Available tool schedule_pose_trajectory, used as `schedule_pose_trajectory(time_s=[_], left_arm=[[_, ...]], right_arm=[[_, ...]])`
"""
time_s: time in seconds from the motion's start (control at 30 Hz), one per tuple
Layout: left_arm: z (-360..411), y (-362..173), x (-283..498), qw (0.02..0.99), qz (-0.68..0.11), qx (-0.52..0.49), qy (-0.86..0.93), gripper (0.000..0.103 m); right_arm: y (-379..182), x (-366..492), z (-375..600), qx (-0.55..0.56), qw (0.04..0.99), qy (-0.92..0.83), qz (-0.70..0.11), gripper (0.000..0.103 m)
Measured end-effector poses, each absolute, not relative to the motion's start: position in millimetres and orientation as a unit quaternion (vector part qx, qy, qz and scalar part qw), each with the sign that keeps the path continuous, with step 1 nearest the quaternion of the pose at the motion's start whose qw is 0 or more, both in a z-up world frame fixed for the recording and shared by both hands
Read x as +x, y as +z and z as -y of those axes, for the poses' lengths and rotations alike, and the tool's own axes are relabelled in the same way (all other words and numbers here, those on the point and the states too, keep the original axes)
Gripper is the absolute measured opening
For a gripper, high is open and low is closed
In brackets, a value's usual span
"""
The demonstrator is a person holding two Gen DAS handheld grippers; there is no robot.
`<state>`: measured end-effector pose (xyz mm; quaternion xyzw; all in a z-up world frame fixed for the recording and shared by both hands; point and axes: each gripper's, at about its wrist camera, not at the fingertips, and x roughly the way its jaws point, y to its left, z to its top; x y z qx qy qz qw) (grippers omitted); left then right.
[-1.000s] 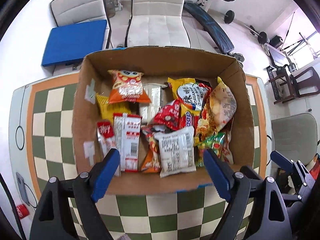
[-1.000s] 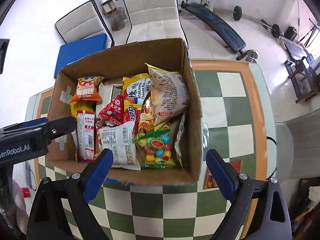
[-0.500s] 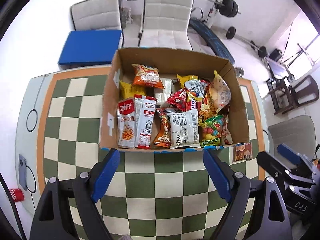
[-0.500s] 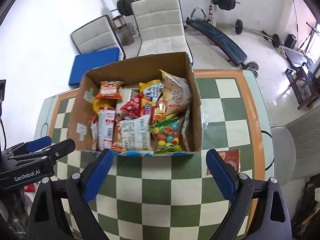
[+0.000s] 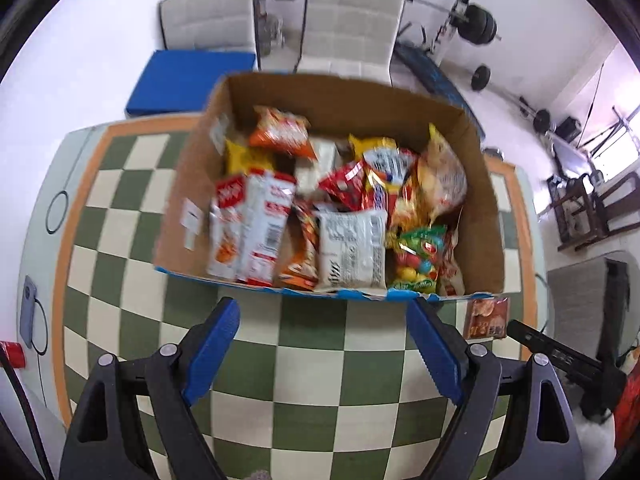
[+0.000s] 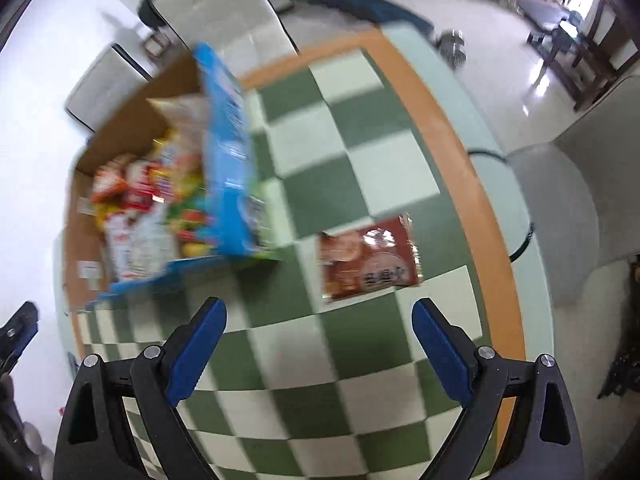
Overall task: Organize snacks
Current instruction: 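Grasp the brown bread pack on the table with the right tool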
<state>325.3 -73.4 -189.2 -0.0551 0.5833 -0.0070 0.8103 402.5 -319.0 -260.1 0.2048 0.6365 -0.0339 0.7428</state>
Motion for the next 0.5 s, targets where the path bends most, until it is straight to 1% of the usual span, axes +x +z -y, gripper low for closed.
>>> schedule_pose_trajectory(time_s=[0.1, 0.27, 0.4, 0.5], left_arm=[[87, -209, 334, 0.802, -0.596, -0.041, 0.004, 0.085], [97, -227, 346, 0.794, -0.607, -0.034, 0.010, 0.085], [102, -233, 353, 0.791, -0.612, -0.031, 0.010, 0.085], [99, -234, 357, 0.788, -0.614, -0.036, 0.019, 0.085]], right_arm=[[-300, 418, 327, 0.176, 0.723, -0.035, -0.668, 0.096], [-344, 438, 328, 0.137, 0.705, -0.039, -0.694, 0.096], [-365, 447, 331, 0.135, 0.694, -0.049, -0.706, 0.097], [-368, 450, 325, 0.113, 0.690, -0.063, -0.712, 0.096]])
